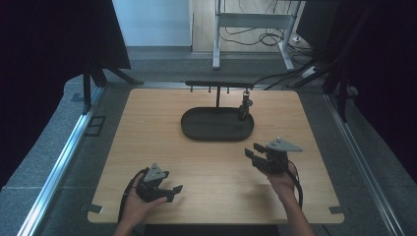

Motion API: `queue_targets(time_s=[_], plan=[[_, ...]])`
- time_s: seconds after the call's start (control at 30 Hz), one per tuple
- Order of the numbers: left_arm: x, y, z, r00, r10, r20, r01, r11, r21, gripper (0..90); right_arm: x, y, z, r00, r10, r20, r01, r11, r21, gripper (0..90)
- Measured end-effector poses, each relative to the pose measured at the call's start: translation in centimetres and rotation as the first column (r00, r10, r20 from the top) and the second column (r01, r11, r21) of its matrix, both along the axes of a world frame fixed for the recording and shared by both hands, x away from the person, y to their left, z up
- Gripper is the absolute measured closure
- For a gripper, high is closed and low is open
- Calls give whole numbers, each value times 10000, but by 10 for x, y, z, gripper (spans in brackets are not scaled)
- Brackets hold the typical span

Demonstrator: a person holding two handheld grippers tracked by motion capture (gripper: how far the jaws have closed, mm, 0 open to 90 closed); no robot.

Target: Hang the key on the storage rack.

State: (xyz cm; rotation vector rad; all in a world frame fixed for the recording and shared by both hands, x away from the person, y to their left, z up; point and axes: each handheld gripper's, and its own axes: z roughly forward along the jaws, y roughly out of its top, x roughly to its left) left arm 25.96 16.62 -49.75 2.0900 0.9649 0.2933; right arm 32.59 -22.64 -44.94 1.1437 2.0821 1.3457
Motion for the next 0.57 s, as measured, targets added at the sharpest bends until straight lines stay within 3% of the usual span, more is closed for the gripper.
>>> queue_targets(time_s=[0.23, 0.33, 0.47, 0.57], plan=[[1, 0, -1, 10000, 29, -65, -29, 10000, 56, 254, -27, -7, -16, 9991, 391, -178, -386, 9988, 301, 538], [1, 1, -1, 10000, 46, -45, -46, 10000, 54, 254, -32, -7, -22, 9978, 523, -401, -526, 9986, -59, 520], [1, 1, -1, 10000, 53, -16, -53, 10000, 55, 253, -35, -9, -25, 9965, 652, -517, -641, 9977, 219, 481], [1, 0, -1, 10000, 26, -1, -26, 10000, 65, 254, -38, -9, -27, 9963, 617, -594, -624, 9980, -101, 410]])
